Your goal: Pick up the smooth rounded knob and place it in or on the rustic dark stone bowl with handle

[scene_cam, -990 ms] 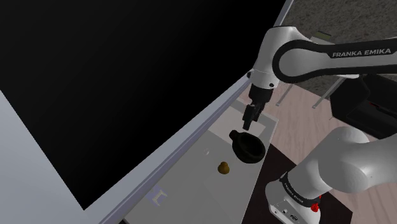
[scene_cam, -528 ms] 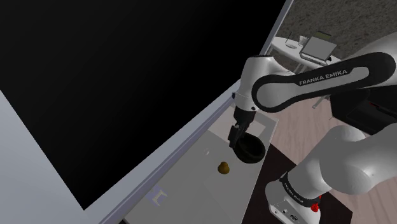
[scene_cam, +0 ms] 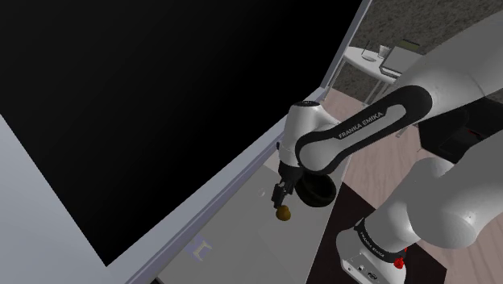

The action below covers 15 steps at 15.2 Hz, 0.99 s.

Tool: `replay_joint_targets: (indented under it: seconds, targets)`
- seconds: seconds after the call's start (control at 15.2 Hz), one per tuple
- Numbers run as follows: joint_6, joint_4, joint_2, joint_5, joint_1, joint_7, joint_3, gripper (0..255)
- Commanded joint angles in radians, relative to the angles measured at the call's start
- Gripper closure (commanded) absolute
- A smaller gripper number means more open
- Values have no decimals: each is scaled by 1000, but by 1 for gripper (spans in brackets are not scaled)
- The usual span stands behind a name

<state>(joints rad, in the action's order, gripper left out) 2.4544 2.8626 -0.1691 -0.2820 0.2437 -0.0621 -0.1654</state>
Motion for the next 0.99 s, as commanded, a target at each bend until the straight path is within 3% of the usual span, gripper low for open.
replay_joint_targets:
  seconds: [0.0, 0.33, 0.86, 0.92]
  targets:
    - [48, 10, 37, -14, 8, -6, -5, 0]
    - [160, 23, 135, -49, 22, -26, -15, 0]
    - [159, 23, 135, -49, 21, -26, -15, 0]
    - [159, 23, 135, -49, 21, -26, -15, 255]
